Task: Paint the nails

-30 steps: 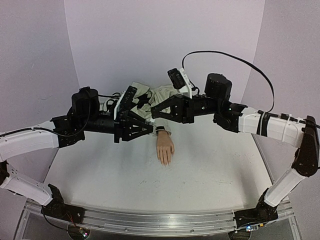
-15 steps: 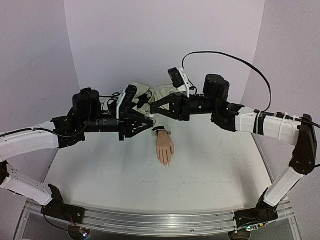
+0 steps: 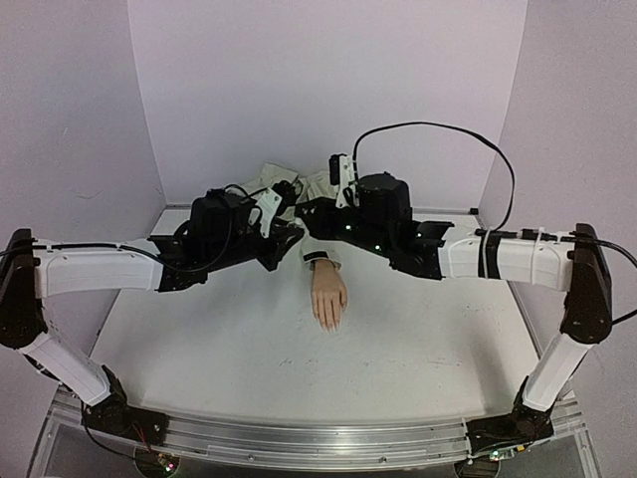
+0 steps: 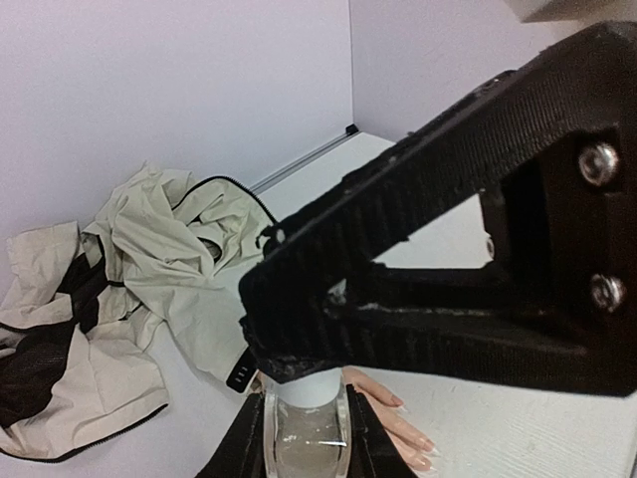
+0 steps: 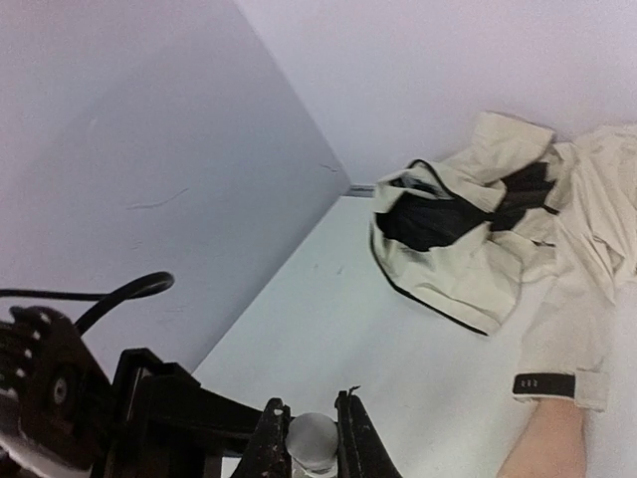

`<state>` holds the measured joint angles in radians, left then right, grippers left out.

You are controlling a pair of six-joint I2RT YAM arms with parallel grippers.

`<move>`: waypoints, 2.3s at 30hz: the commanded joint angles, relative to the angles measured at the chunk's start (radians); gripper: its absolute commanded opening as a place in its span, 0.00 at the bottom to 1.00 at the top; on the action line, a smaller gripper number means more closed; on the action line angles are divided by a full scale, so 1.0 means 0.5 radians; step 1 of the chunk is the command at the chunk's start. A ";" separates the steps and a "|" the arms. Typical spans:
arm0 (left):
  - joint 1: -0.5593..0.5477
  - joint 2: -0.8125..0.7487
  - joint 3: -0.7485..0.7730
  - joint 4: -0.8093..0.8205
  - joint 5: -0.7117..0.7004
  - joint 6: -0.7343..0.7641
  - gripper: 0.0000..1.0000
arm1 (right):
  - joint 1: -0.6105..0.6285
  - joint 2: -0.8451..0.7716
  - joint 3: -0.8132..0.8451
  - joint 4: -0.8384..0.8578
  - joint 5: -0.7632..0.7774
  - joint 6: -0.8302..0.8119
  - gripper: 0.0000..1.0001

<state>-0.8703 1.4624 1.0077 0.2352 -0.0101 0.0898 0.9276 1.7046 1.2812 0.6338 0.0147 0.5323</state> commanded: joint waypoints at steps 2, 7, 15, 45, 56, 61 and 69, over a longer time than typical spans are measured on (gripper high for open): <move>-0.020 0.024 0.139 0.568 -0.157 0.044 0.00 | 0.292 0.047 0.128 -0.203 0.287 0.159 0.00; -0.028 -0.033 -0.009 0.577 -0.156 -0.018 0.00 | 0.292 0.010 0.176 -0.161 0.197 0.095 0.03; -0.036 -0.234 -0.406 0.540 -0.160 -0.220 0.00 | 0.261 -0.187 0.173 -0.167 0.162 -0.087 0.56; 0.023 -0.499 -0.323 0.102 1.573 -0.720 0.00 | -0.147 -0.247 -0.264 0.490 -2.096 -0.180 0.58; 0.021 -0.487 -0.276 0.137 1.651 -0.681 0.00 | -0.136 -0.168 -0.215 0.545 -2.128 -0.143 0.31; 0.021 -0.457 -0.239 0.142 1.663 -0.669 0.00 | -0.126 -0.168 -0.214 0.582 -2.150 -0.130 0.15; 0.022 -0.515 -0.233 0.160 1.476 -0.629 0.00 | -0.112 -0.160 -0.255 0.582 -2.136 -0.146 0.00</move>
<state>-0.8619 1.2335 0.8310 0.2432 0.7982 -0.2543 0.8562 1.6249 1.1267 0.8646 -1.0290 0.4644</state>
